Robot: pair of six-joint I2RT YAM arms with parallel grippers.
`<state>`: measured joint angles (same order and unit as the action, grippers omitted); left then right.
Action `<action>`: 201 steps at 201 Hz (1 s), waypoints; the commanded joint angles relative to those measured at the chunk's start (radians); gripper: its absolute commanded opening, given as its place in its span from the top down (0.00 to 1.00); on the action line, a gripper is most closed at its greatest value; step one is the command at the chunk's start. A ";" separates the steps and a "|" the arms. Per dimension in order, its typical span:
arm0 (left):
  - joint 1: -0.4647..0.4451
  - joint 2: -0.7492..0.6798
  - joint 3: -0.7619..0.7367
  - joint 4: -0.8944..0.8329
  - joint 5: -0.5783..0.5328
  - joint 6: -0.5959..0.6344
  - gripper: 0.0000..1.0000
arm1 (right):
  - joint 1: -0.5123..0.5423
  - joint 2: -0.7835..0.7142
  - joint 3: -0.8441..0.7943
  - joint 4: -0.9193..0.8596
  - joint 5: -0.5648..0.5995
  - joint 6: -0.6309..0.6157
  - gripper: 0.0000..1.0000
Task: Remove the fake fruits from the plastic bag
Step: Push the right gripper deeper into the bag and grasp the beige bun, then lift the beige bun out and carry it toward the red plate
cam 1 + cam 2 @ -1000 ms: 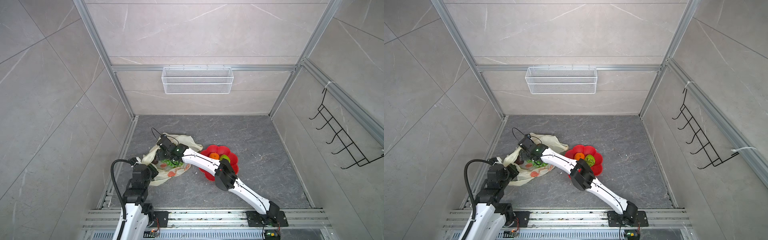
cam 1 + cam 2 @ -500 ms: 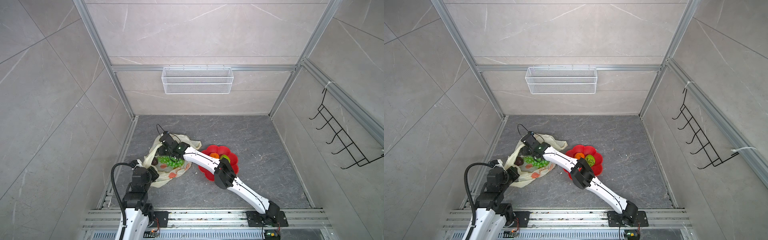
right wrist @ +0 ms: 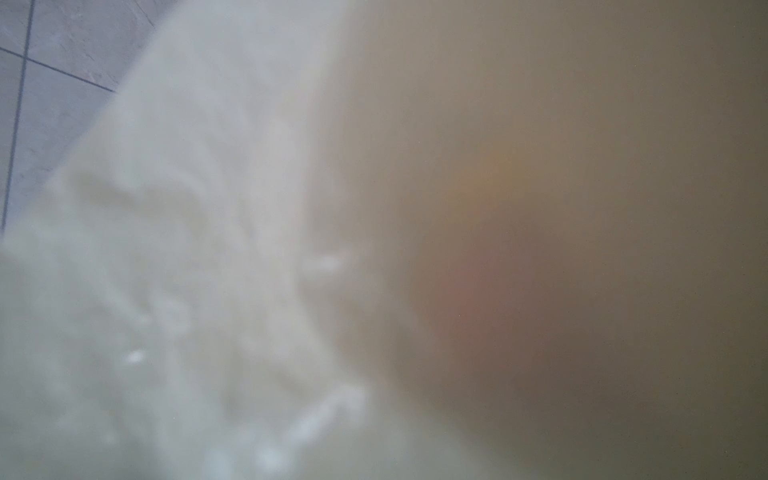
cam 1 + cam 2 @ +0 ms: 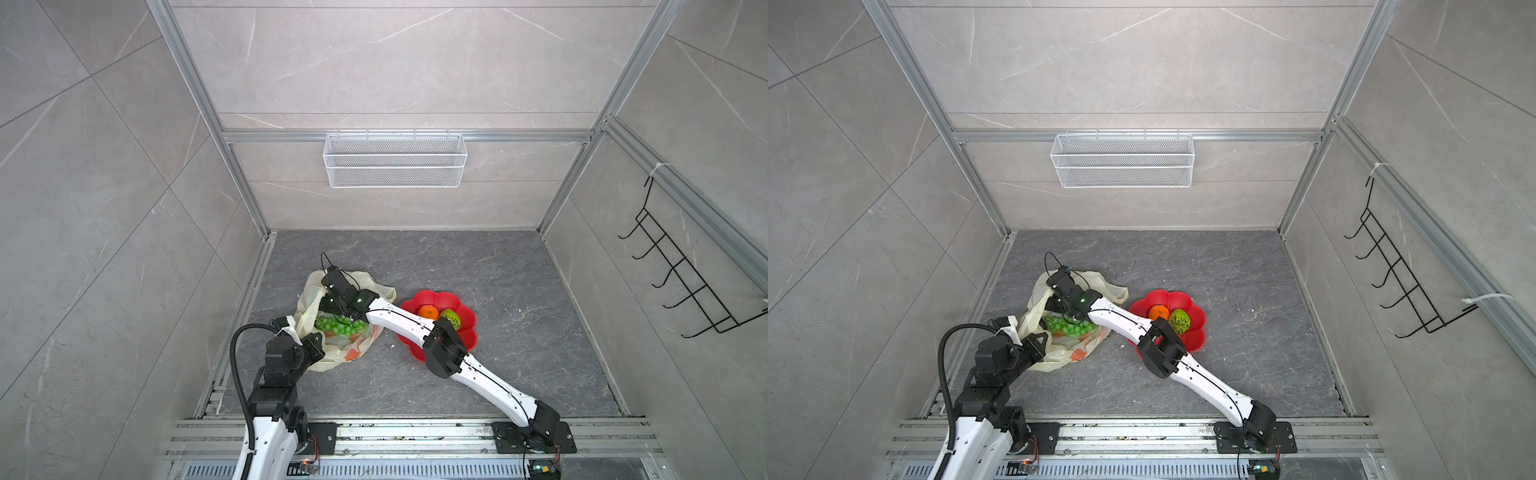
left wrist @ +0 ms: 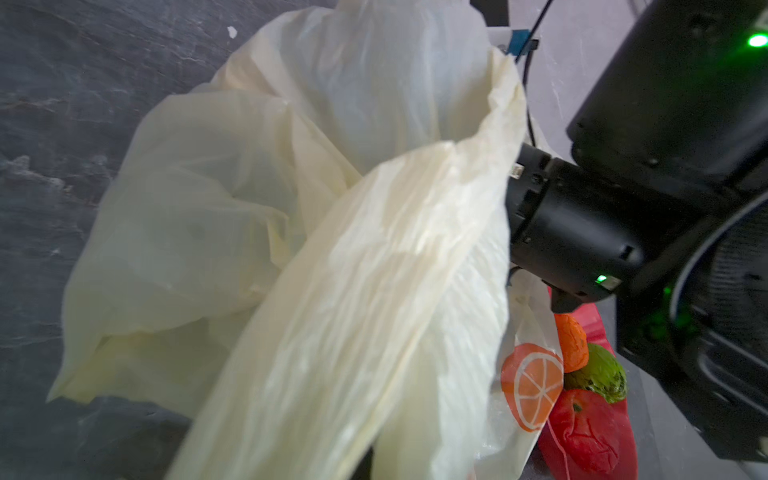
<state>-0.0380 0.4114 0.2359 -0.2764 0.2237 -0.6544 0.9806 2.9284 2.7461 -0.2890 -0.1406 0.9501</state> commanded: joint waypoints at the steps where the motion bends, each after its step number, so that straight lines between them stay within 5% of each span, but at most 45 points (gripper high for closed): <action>1: 0.005 -0.033 -0.001 0.058 0.085 0.031 1.00 | 0.000 0.071 0.038 0.010 -0.032 0.055 0.15; 75: 0.005 -0.051 0.028 -0.065 -0.117 -0.006 0.99 | -0.002 -0.082 -0.079 0.014 -0.086 -0.014 0.45; 98: 0.007 0.033 0.065 -0.096 -0.221 -0.020 0.98 | -0.001 -0.202 -0.216 0.013 -0.053 -0.072 0.46; 136: 0.007 0.245 0.117 -0.014 -0.224 -0.001 0.99 | -0.003 -0.419 -0.500 0.072 0.020 -0.152 0.46; 201: 0.027 0.348 0.155 0.064 -0.261 0.007 0.99 | -0.006 -0.654 -0.849 0.147 0.117 -0.236 0.45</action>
<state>-0.0265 0.7322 0.3466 -0.2817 -0.0120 -0.6621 0.9794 2.3547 1.9862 -0.1814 -0.0807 0.7731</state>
